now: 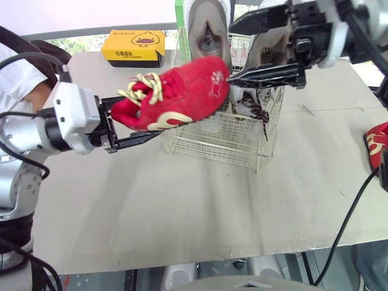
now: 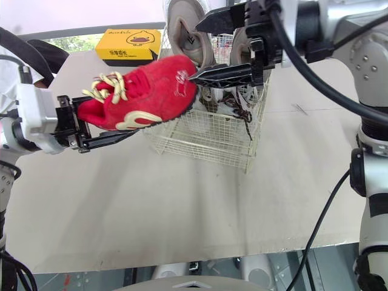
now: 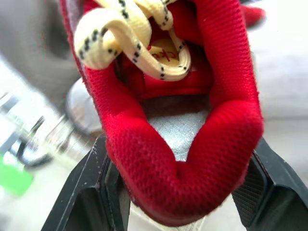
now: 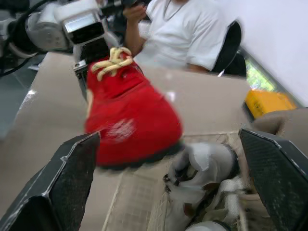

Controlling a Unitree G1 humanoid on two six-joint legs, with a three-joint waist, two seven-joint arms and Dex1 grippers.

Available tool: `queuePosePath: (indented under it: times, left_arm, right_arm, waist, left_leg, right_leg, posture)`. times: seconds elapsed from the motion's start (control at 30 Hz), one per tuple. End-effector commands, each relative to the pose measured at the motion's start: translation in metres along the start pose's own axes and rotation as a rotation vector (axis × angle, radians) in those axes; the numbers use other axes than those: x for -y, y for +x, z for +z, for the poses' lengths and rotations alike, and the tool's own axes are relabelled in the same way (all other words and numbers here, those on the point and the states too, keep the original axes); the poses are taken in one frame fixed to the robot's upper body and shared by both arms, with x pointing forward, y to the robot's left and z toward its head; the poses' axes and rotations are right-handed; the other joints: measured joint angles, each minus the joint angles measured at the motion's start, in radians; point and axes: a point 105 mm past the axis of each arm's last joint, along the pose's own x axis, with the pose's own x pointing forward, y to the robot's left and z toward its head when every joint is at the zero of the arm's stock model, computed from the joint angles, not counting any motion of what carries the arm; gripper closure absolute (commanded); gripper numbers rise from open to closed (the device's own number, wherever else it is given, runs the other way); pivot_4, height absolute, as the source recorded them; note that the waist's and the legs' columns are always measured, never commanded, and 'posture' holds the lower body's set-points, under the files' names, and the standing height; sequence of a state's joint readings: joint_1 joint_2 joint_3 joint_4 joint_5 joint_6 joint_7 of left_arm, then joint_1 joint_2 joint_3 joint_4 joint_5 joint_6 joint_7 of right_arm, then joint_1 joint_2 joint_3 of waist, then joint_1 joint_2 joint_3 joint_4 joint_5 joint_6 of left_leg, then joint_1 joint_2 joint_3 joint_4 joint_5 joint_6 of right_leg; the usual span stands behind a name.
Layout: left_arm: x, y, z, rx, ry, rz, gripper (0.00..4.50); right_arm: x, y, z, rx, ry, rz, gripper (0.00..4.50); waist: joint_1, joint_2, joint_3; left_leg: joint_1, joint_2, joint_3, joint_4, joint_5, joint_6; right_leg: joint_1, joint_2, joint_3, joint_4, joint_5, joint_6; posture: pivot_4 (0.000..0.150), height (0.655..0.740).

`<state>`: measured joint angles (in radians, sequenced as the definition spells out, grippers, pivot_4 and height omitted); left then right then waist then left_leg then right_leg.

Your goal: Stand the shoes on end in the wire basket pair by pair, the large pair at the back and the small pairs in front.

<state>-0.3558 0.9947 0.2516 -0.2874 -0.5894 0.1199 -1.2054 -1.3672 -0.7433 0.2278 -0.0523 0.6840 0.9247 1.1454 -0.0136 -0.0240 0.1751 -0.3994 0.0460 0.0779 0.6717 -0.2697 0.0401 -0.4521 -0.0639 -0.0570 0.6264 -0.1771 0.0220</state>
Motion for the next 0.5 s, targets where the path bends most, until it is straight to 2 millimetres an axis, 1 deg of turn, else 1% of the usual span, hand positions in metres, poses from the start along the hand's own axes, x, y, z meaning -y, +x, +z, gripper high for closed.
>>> queuePosePath:
  times: [0.03, 0.13, 0.2, 0.3, 0.37, 0.43, 0.5]
  left_arm:
    - [0.001, 0.02, -0.001, -0.008, 0.207, -0.151, 2.16]
    - [-0.003, 0.032, -0.003, 0.004, 0.281, -0.197, 2.16]
    - [-0.004, 0.034, -0.01, -0.011, 0.311, -0.218, 2.16]
    - [-0.007, 0.041, -0.01, 0.008, 0.348, -0.212, 2.16]
    - [-0.009, 0.045, -0.008, 0.017, 0.381, -0.21, 2.16]
    - [-0.01, 0.048, -0.007, 0.023, 0.413, -0.208, 2.16]
    - [-0.013, 0.05, -0.004, 0.024, 0.448, -0.201, 2.16]
  right_arm:
    - [-0.004, 0.017, -0.001, -0.123, 0.081, 0.087, 0.0]
    - [-0.003, 0.025, -0.014, -0.175, 0.202, 0.126, 0.0]
    - [-0.005, 0.025, -0.021, -0.198, 0.25, 0.162, 0.0]
    - [-0.006, 0.026, -0.041, -0.258, 0.343, 0.176, 0.0]
    - [-0.006, 0.027, -0.058, -0.308, 0.384, 0.164, 0.0]
    - [-0.01, 0.035, -0.066, -0.33, 0.429, 0.18, 0.54]
    - [-0.013, 0.043, -0.07, -0.337, 0.476, 0.195, 1.34]
  waist:
    - [0.001, 0.002, 0.001]
    - [0.004, 0.002, 0.001]
    - [0.003, 0.002, 0.001]
    - [0.004, 0.002, 0.001]
    - [0.004, 0.002, 0.001]
    - [0.005, 0.002, 0.001]
    - [0.002, 0.002, 0.001]
  left_leg:
    - [0.0, -0.001, 0.001, 0.001, 0.0, 0.0]
    - [-0.003, -0.001, 0.001, 0.004, 0.0, 0.0]
    - [-0.006, -0.001, 0.0, 0.006, 0.0, 0.0]
    - [-0.019, -0.001, -0.001, 0.014, 0.0, 0.0]
    - [-0.02, -0.001, 0.0, 0.014, 0.001, -0.001]
    - [-0.021, -0.001, -0.001, 0.014, 0.001, -0.001]
    - [-0.02, -0.001, -0.001, 0.015, 0.0, 0.0]
  right_leg:
    - [0.0, -0.001, 0.0, 0.0, 0.0, 0.0]
    - [0.0, -0.001, 0.0, 0.0, 0.001, 0.0]
    - [-0.001, -0.001, 0.0, -0.001, 0.001, 0.0]
    - [-0.012, -0.001, 0.0, 0.002, 0.001, 0.001]
    - [-0.013, -0.001, 0.0, 0.001, 0.002, 0.003]
    - [-0.013, -0.001, 0.0, 0.001, 0.002, 0.003]
    - [-0.013, -0.001, 0.0, 0.002, 0.002, 0.003]
  posture:
    - [0.15, 0.74]
    - [0.15, 0.74]
    - [0.15, 0.74]
    - [0.15, 0.74]
    - [0.15, 0.74]
    - [0.15, 0.74]
    - [0.15, 0.74]
